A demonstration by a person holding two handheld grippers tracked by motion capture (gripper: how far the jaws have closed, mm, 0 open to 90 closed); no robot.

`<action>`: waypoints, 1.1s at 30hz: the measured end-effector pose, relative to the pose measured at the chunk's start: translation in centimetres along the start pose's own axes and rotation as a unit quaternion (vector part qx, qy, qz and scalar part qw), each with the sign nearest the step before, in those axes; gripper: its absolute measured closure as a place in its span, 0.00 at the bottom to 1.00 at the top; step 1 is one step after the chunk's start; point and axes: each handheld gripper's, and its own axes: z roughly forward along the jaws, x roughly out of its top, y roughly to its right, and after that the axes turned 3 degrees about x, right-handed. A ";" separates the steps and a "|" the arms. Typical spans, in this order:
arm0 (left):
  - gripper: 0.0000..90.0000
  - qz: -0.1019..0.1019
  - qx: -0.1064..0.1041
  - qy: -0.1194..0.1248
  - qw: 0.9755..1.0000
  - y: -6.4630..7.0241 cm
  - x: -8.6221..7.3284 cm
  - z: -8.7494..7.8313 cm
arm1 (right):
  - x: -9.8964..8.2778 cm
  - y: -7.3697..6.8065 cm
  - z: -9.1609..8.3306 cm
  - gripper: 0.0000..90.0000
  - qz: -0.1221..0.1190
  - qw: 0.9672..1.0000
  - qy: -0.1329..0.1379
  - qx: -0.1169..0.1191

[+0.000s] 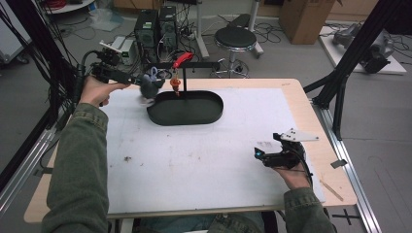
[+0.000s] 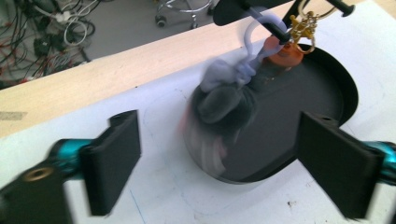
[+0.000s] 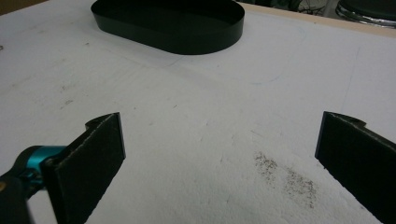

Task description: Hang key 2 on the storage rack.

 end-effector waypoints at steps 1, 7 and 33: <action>0.12 0.004 -0.003 0.000 1.000 0.0 -0.2 0.0 | 0.0 0.0 0.1 0.01 -0.001 1.000 0.000 0.001; 0.02 0.033 -0.027 0.005 0.999 0.2 -1.1 -0.1 | 0.0 0.0 0.2 0.01 -0.003 1.000 -0.004 0.004; 0.02 0.079 -0.043 -0.019 0.996 2.9 -4.7 -0.5 | -0.1 -0.1 0.4 0.01 -0.001 1.000 -0.015 0.011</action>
